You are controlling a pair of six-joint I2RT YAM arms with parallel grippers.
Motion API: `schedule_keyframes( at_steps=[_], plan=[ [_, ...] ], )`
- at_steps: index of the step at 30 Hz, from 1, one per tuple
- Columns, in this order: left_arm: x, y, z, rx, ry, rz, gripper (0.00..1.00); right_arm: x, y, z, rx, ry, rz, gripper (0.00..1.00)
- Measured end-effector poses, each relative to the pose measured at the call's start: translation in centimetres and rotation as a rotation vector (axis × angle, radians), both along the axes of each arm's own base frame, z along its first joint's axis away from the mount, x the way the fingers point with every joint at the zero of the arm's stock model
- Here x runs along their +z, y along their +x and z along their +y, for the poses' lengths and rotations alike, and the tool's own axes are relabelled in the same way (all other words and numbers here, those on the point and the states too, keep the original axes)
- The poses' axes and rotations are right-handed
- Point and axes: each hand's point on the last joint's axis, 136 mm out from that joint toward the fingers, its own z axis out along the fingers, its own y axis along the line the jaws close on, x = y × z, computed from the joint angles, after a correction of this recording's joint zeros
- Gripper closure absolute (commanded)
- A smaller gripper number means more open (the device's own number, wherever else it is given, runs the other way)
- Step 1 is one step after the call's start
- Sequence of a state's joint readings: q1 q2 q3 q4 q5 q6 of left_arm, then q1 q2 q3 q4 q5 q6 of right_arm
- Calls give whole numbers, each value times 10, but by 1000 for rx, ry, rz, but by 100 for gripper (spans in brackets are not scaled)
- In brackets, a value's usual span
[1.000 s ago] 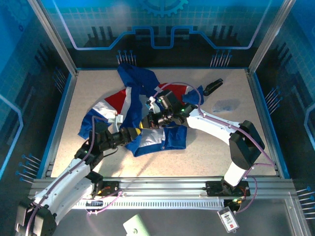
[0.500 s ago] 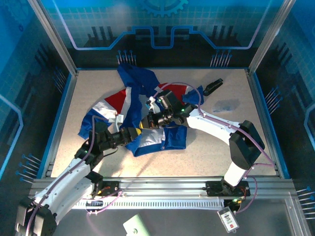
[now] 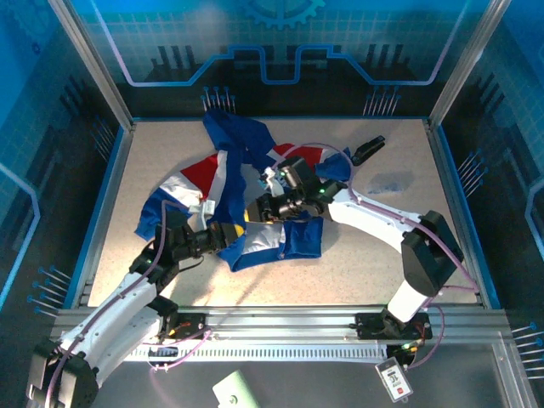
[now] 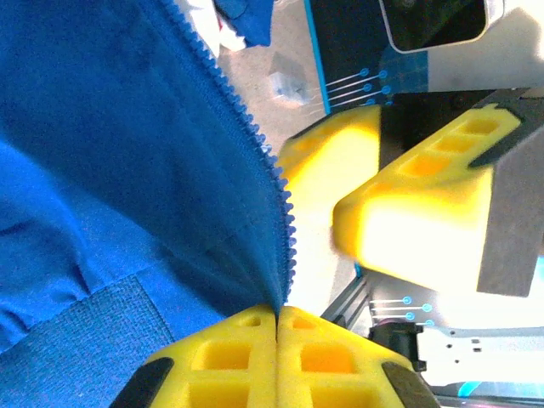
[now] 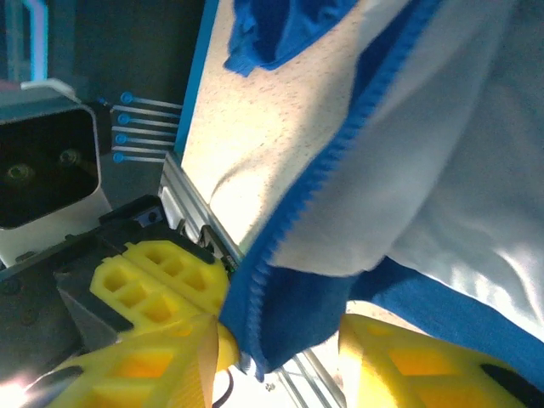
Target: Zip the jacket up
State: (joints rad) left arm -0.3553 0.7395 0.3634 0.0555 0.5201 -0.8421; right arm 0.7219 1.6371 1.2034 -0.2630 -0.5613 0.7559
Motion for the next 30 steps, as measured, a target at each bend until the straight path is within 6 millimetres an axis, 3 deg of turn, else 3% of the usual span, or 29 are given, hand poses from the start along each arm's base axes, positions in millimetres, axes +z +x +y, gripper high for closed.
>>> schedule_keyframes(
  at_steps=[4,7,12,18,20,25,28,30],
  plan=[
    [-8,-2,3,-5,49,17,100,-27,4,-42,-98,-74,36,57],
    [-10,-1,5,-2,85,18,100,-54,-1,-61,-132,-168,61,48],
    [-23,-2,12,18,142,45,100,-95,-14,-80,-151,-279,113,48],
    [-30,-6,17,29,174,67,100,-130,-19,-82,-143,-378,146,52],
    [-30,-6,18,33,181,60,100,-137,-18,-80,-131,-398,145,58],
    [-33,-8,21,40,196,72,100,-143,-12,-82,-118,-460,113,91],
    [-35,-10,22,40,206,79,100,-134,-9,-90,-113,-508,71,99],
    [-35,-11,22,40,207,79,100,-117,-5,-98,-101,-538,22,100]
  ],
)
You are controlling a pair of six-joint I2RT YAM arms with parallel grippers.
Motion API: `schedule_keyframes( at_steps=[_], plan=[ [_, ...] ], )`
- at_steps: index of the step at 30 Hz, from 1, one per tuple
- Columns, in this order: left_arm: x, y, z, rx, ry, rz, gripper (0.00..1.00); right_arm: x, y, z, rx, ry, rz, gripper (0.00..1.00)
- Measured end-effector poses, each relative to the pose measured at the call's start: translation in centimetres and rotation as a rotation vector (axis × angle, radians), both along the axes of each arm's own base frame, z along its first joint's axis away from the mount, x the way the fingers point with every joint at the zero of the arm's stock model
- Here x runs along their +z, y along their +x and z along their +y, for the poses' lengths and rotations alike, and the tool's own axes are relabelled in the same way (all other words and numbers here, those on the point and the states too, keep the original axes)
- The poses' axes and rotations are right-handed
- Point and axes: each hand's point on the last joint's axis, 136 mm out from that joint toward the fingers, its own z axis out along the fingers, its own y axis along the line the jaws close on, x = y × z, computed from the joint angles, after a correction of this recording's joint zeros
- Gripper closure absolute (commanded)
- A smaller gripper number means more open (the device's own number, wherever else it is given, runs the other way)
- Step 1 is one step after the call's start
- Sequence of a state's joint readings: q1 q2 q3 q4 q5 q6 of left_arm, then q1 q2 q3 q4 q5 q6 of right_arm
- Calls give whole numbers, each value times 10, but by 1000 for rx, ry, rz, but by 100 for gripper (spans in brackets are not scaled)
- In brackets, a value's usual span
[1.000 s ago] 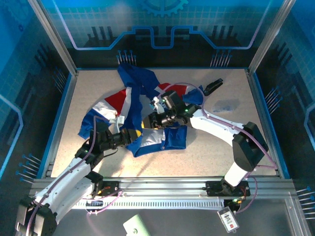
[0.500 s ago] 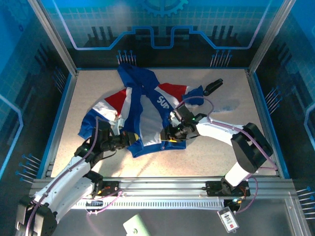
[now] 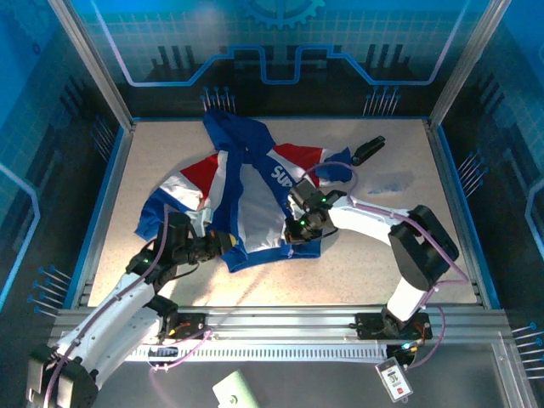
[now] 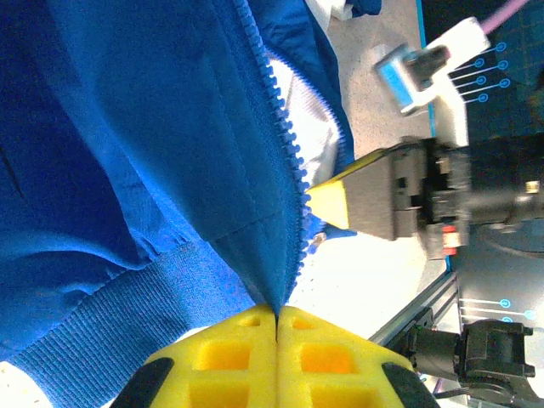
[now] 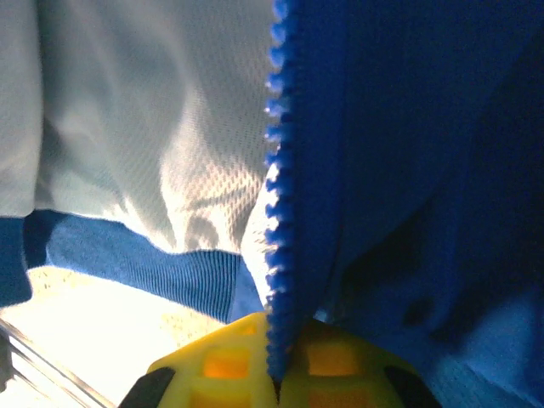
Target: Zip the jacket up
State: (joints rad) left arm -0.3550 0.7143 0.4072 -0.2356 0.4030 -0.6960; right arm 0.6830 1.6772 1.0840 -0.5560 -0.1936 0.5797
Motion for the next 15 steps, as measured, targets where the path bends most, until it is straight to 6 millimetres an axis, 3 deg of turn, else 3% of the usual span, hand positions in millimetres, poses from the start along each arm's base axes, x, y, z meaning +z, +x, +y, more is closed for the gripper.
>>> schedule_keyframes(
  at_steps=[6,9,12,15],
  plan=[
    [0,1,1,5,3,-2,100,88,29,-32,67,-123,-192,99],
    [-4,1,1,6,9,13,100,118,36,-45,116,-249,-275,98],
    [-6,2,1,8,14,19,100,123,30,-35,209,-360,-289,89],
    [-7,1,2,10,25,18,100,96,14,-1,334,-391,-230,69]
  ],
)
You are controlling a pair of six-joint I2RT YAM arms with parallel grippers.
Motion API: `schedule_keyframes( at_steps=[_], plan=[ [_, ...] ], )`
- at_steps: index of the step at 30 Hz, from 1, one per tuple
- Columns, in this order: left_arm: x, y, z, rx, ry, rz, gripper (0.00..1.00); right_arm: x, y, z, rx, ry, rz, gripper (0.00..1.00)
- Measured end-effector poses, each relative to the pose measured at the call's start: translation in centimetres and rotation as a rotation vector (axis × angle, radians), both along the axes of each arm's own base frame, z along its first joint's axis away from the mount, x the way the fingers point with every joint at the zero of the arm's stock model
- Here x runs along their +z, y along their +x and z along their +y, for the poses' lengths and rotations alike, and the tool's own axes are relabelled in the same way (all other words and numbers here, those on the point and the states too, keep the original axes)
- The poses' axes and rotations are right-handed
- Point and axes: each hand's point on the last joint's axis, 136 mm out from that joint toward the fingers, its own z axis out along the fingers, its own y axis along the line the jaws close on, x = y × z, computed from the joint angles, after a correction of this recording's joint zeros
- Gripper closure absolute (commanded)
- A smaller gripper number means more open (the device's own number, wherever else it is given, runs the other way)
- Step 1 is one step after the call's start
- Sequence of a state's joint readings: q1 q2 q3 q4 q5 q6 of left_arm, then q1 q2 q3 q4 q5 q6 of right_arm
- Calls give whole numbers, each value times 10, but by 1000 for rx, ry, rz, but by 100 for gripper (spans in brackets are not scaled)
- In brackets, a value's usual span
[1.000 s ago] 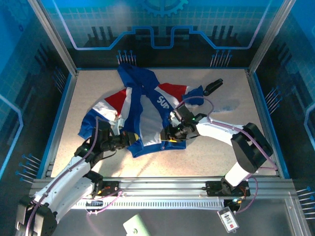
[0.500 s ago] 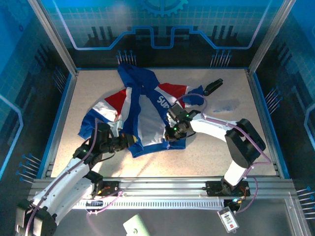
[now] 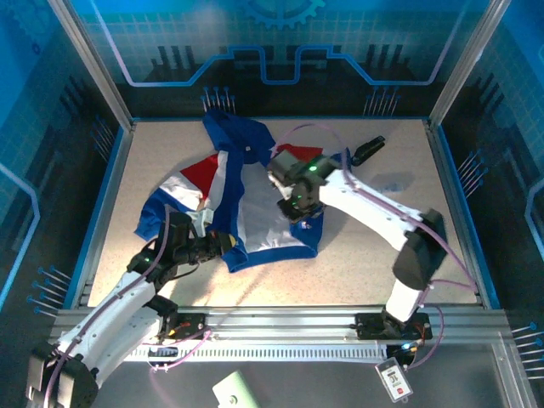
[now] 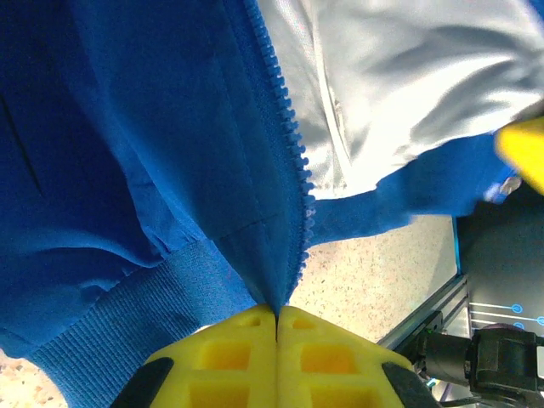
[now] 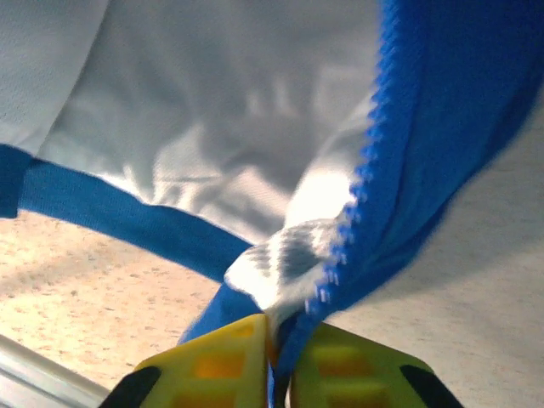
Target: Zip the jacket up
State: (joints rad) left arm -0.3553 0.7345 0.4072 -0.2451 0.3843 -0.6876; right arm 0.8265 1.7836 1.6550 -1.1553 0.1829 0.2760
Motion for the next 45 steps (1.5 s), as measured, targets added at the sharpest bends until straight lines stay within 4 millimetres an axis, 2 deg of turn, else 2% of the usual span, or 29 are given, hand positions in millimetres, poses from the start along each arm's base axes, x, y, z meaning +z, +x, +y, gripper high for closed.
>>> schedule_keyframes(
  at_steps=[2,4,6,8,10,13,15,17,22,29,34,43,45],
  plan=[
    [-1,-2,2,1,12,0,100,-25,-16,26,50,15,86,64],
    [-2,-5,5,4,22,0,100,-41,-31,49,74,70,166,60],
    [0,-8,7,9,26,-5,100,-43,-39,64,75,153,215,58],
    [1,-9,8,11,26,-12,100,-37,-40,70,57,237,233,58],
    [2,-10,8,11,26,-12,100,-28,-35,66,20,315,231,59],
    [0,-9,7,11,28,-3,100,-18,-22,43,-65,381,200,60],
    [-2,-6,6,9,26,4,100,-19,-17,28,-116,391,183,60],
    [-5,-4,4,3,24,14,100,-27,-19,23,-136,387,185,60],
    [-10,0,0,-8,20,30,100,-60,-33,32,-144,383,227,60],
    [-8,-1,0,-11,16,24,100,-99,-44,60,-136,394,295,57],
    [-3,-1,0,-11,9,5,100,-125,-50,63,-145,350,336,55],
    [-3,-2,0,-11,9,5,100,-136,-48,64,-149,308,330,55],
    [-4,-2,0,-11,10,8,100,-137,-47,65,-150,306,331,59]
  ],
)
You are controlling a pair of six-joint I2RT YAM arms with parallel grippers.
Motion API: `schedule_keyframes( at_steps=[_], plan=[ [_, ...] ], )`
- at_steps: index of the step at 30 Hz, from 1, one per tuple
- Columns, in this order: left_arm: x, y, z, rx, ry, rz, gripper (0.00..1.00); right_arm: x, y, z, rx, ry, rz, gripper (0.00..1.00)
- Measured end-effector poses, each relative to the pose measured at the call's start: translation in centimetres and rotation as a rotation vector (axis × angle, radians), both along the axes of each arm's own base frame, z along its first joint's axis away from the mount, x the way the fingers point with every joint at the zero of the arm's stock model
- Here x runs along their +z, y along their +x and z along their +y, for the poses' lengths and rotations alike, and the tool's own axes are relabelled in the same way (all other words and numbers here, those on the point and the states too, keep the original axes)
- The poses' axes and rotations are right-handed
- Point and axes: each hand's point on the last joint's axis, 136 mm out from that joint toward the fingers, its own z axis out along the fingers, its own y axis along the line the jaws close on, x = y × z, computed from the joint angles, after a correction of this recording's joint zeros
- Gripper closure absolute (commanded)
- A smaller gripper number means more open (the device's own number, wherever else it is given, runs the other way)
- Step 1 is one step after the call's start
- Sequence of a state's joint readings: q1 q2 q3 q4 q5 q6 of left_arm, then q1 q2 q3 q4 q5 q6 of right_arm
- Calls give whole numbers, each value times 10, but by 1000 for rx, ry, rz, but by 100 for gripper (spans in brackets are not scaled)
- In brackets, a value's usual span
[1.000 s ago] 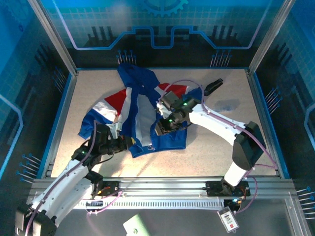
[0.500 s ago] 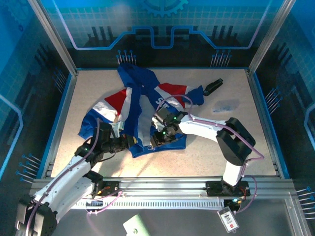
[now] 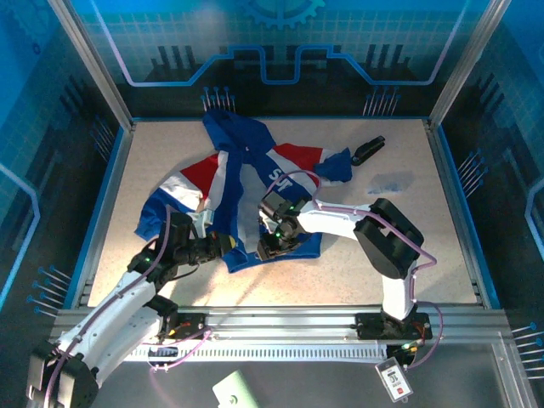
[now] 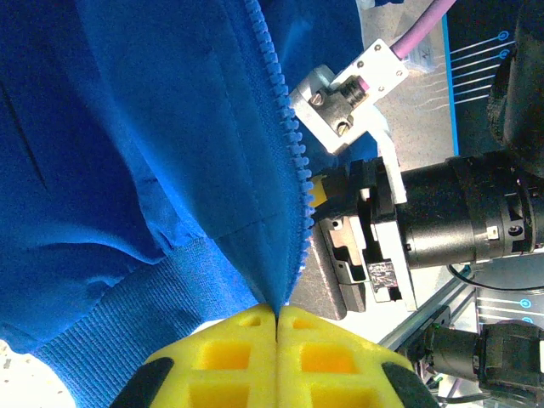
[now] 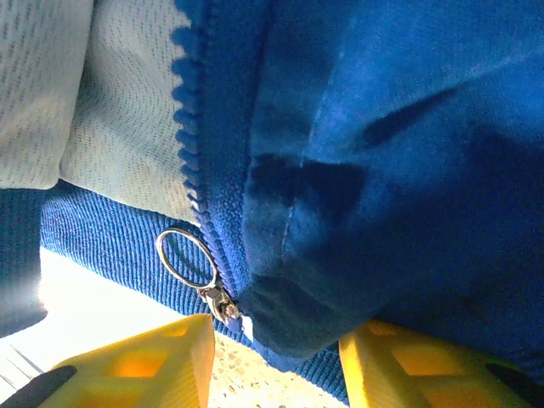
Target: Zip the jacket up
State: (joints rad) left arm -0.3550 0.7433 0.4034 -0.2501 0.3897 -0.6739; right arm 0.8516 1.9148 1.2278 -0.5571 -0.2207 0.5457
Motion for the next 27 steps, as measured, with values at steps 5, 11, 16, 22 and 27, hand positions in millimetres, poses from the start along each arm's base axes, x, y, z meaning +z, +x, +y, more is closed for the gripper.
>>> schedule_keyframes(
  at_steps=[5,11,16,22,27],
  plan=[
    [-3,0,0,0,5,13,100,-2,2,1,3,-6,-7,81],
    [-3,1,-1,0,-2,13,100,2,4,-1,9,-9,-26,91],
    [-13,2,-5,-3,-28,41,100,22,4,-2,7,13,-55,90],
    [-20,3,-19,-32,-41,61,100,46,5,-3,10,52,-92,91],
    [-22,7,-40,-80,-65,53,100,55,8,-11,-7,82,-112,96]
  ],
)
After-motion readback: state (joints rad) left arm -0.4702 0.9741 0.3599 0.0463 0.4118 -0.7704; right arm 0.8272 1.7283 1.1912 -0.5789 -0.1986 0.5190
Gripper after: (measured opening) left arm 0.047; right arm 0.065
